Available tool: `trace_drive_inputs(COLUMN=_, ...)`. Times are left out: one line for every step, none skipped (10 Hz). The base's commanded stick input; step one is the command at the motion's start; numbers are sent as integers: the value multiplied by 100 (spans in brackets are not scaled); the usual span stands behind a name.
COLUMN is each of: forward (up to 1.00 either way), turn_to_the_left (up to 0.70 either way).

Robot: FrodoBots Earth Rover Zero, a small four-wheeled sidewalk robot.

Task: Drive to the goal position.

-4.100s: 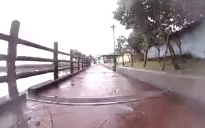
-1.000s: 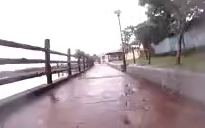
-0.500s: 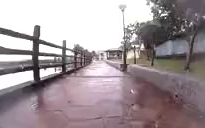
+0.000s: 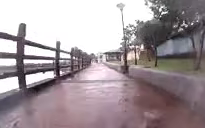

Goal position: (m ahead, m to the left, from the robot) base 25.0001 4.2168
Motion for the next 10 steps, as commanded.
trace_drive_inputs(forward=100, turn_to_the_left=-1)
trace_drive_inputs(forward=100, turn_to_the_left=-1)
trace_drive_inputs(forward=100, turn_to_the_left=-1)
trace_drive_inputs(forward=100, turn_to_the_left=-1)
trace_drive_inputs(forward=100, turn_to_the_left=-1)
trace_drive_inputs(forward=100, turn_to_the_left=-1)
trace_drive_inputs(forward=100, turn_to_the_left=-1)
trace_drive_inputs(forward=100, turn_to_the_left=-1)
trace_drive_inputs(forward=100, turn_to_the_left=-1)
trace_drive_inputs(forward=100, turn_to_the_left=-1)
